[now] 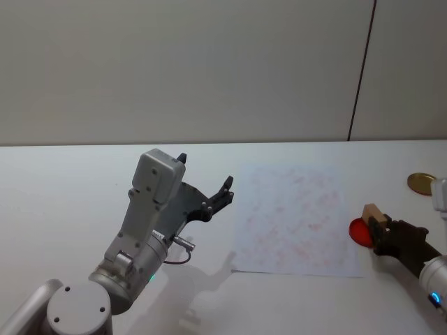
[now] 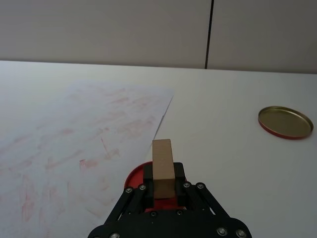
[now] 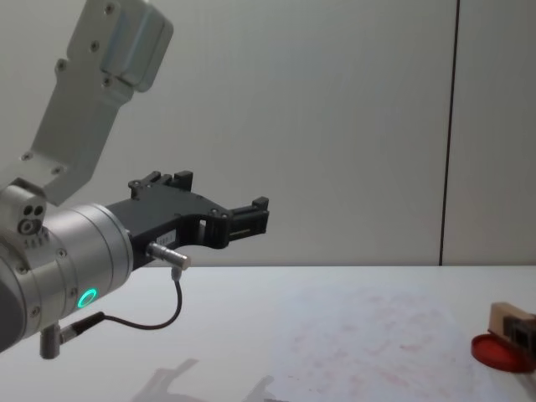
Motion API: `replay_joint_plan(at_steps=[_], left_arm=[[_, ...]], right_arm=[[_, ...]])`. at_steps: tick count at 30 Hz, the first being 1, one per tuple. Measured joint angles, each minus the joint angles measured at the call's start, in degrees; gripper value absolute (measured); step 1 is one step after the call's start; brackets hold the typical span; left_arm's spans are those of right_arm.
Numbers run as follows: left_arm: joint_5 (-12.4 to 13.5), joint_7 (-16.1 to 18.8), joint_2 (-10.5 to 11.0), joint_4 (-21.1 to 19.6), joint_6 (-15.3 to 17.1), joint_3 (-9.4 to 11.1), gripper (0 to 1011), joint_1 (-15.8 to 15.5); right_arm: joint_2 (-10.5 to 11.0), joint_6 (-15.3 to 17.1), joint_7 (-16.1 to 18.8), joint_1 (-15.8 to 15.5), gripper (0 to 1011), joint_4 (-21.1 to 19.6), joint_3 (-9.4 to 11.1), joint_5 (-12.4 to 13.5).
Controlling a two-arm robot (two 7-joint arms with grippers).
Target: Use the one hand to pick up the stamp and affix it onto the A4 paper.
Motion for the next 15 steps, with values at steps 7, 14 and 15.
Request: replay_joint_plan(at_steps=[7,14,15], left_arm=[[0.0,0.0,0.0,0.0,0.0,0.0,993,0.0],[0.0,0.0,0.0,0.0,0.0,0.0,993,0.0],[0.0,0.0,0.0,0.0,0.0,0.0,993,0.0]], right_arm=[[-0.1,-2.32,1.0,-0.11,217,-0.99,-0.12,-0.15],[-0.64,-4.39,2.98,-0.22,217,-3.05,-0.9,-0.8],[-0.93,-4.56,3.43,-0.18,217,-3.48,-1.22,-0.99]])
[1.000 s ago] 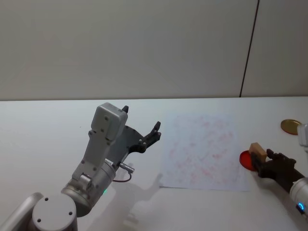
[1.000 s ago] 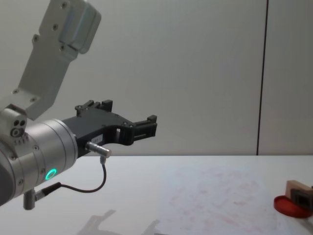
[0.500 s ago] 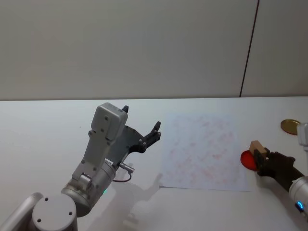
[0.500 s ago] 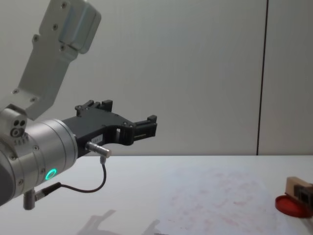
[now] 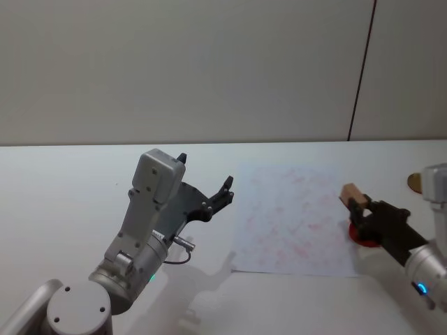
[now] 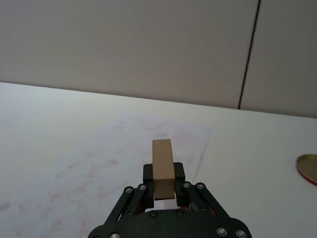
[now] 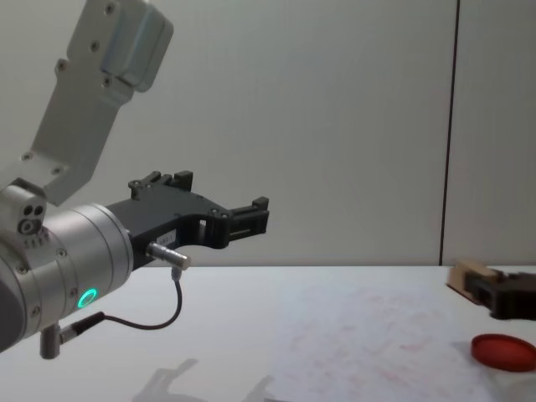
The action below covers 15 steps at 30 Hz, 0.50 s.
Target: Use the one hand to pick up the stamp and affix it onto the A4 paper.
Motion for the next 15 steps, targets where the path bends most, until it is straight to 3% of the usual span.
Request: replay_joint_plan(at_steps=[15], left_arm=[[0.0,0.0,0.0,0.0,0.0,0.0,993,0.0]], right_arm=[[-3.49,2.02,2.57,1.71,217,-0.05,-3.44,-2.24]])
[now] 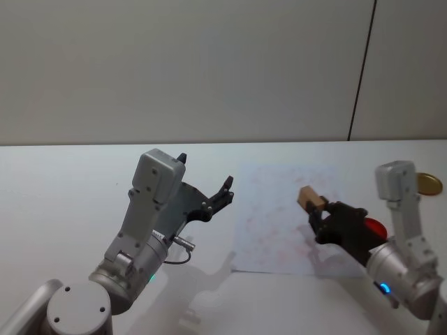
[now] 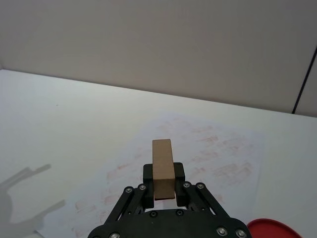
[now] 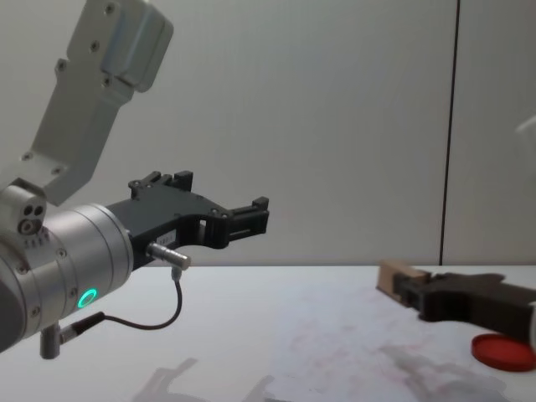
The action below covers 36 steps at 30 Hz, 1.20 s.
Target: Use the one hand to pick up the stamp and affix it onto the A4 paper.
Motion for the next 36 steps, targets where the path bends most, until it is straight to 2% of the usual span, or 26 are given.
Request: replay_joint_plan(at_steps=[15,36], left_arm=[[0.0,0.0,0.0,0.0,0.0,0.0,993,0.0],[0.0,0.0,0.0,0.0,0.0,0.0,993,0.0]], right_arm=[[-3.31,1.38,0.31,3.14,217,5.46,-2.54,-3.92],[-5.0,3.03,0.72,6.12,217,10.56,-3.64,-8.56]])
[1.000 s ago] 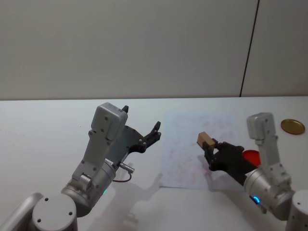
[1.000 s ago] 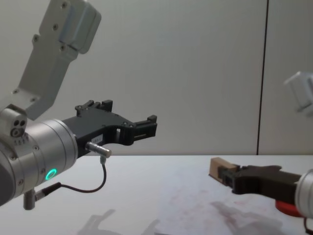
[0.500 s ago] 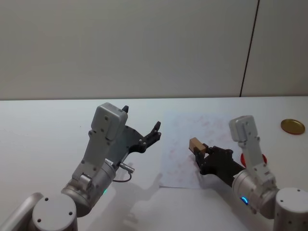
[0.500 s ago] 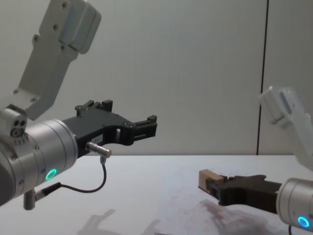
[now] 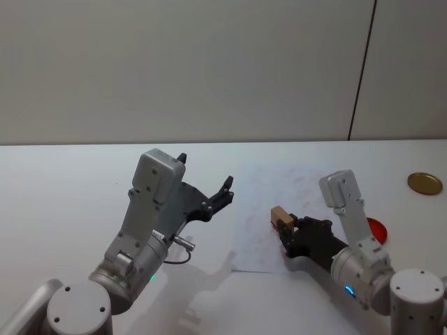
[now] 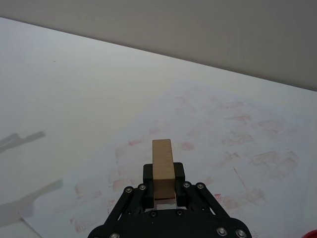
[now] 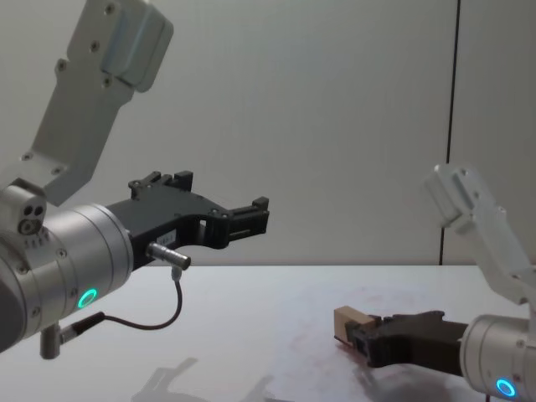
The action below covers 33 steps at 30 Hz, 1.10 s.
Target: Use the one hand to pick up the stamp and affix it onto the A4 paper.
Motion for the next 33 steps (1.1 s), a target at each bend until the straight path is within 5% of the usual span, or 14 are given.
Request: replay_joint_plan(at_steps=[33], left_arm=[[0.0,0.0,0.0,0.0,0.0,0.0,993,0.0]], right_arm=[[0.35,2.54,1.5,0.47,217,0.43,0.33,-0.79]])
